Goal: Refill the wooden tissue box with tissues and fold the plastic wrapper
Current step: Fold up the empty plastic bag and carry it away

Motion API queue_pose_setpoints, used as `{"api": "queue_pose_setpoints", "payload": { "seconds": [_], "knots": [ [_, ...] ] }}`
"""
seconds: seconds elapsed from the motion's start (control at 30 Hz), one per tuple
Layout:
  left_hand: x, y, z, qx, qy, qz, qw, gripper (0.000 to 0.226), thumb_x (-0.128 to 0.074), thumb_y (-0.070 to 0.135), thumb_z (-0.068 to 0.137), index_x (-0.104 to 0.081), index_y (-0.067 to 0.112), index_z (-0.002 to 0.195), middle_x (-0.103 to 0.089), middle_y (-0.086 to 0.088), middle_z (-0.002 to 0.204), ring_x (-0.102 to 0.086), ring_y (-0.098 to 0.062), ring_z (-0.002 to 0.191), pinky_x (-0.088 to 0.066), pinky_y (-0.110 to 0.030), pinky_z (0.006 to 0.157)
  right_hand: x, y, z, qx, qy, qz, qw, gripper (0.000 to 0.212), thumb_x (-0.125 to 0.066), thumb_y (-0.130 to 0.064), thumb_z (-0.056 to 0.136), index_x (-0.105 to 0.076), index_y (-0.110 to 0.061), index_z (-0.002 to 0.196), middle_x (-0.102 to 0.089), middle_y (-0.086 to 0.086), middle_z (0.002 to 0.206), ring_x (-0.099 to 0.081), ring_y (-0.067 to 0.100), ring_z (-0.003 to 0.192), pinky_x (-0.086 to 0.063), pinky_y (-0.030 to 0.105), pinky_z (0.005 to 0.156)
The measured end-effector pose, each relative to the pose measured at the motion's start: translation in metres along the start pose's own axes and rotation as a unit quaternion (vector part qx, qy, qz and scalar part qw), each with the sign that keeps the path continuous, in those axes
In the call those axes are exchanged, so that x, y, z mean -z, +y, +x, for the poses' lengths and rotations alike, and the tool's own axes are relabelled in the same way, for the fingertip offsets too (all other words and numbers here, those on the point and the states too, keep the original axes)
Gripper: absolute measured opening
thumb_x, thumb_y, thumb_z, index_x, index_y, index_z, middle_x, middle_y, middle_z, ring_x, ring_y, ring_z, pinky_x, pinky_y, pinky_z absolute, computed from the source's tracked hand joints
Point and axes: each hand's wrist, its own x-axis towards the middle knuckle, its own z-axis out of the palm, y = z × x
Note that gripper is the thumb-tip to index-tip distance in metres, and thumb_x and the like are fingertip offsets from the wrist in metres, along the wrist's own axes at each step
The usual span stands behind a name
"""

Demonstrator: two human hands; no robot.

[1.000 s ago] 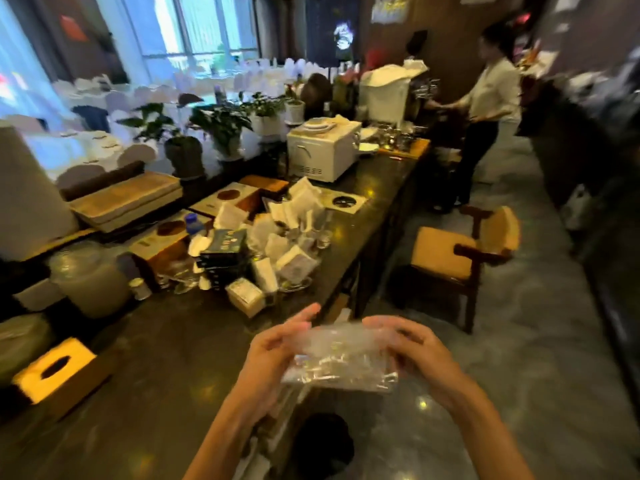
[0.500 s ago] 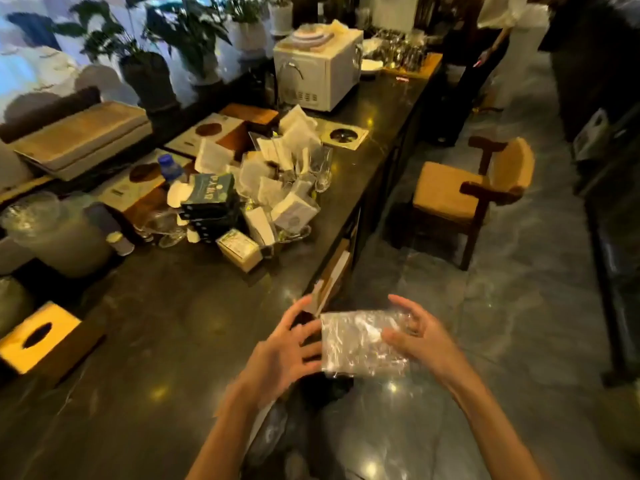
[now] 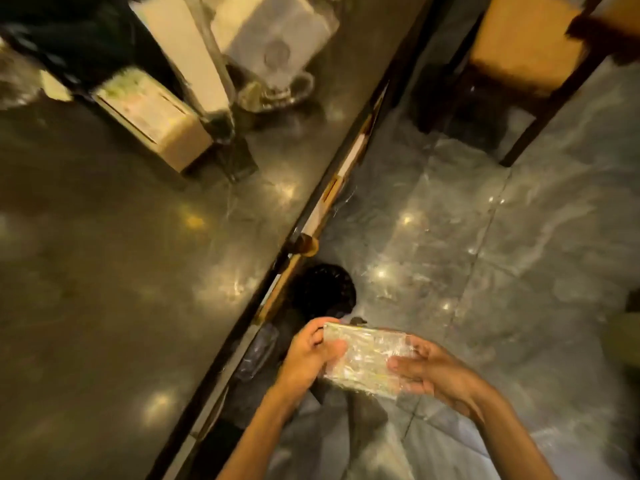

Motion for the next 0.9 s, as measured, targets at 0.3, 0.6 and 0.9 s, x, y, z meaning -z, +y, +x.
{"api": "queue_pose_setpoints", "payload": {
  "seconds": [0.3,0.6,0.9],
  "knots": [
    [0.032,-0.119,0.239,0.097,0.114,0.137,0.979,0.039,-0.049,0.007,0.099,-0.043,0.004,0.137,-0.056,-0.019,0.127,-0.055,-0.027,0.106,-0.05,-0.034,0.086,0.091,0.047,0.252,-0.026,0.127,0.095,0.987,0.039,-0.055,0.012,0.088,-0.061,-0.002,0.124,-0.071,0.021,0.104,-0.068,0.035,0.086,-0.056,0.049,0.085],
    [0.069,-0.202,0.405,0.045,0.128,0.423,0.896,0.075,-0.058,0.013,0.094,-0.012,0.014,0.154,-0.017,-0.009,0.161,-0.018,-0.024,0.149,-0.021,-0.036,0.119,0.084,0.09,0.41,-0.039,0.116,0.036,0.992,0.032,-0.043,0.014,0.094,-0.062,-0.012,0.093,-0.06,0.009,0.079,-0.06,0.024,0.065,-0.058,0.034,0.055],
    [0.074,-0.221,0.431,0.045,0.112,0.506,0.854,0.074,-0.059,0.008,0.093,-0.015,0.007,0.152,-0.02,-0.013,0.159,-0.019,-0.028,0.148,-0.016,-0.035,0.122,0.047,0.092,0.426,-0.051,0.224,-0.36,0.904,0.042,-0.054,-0.01,0.089,-0.049,-0.008,0.131,-0.063,0.019,0.122,-0.061,0.038,0.114,-0.051,0.04,0.092]
  ]
}}
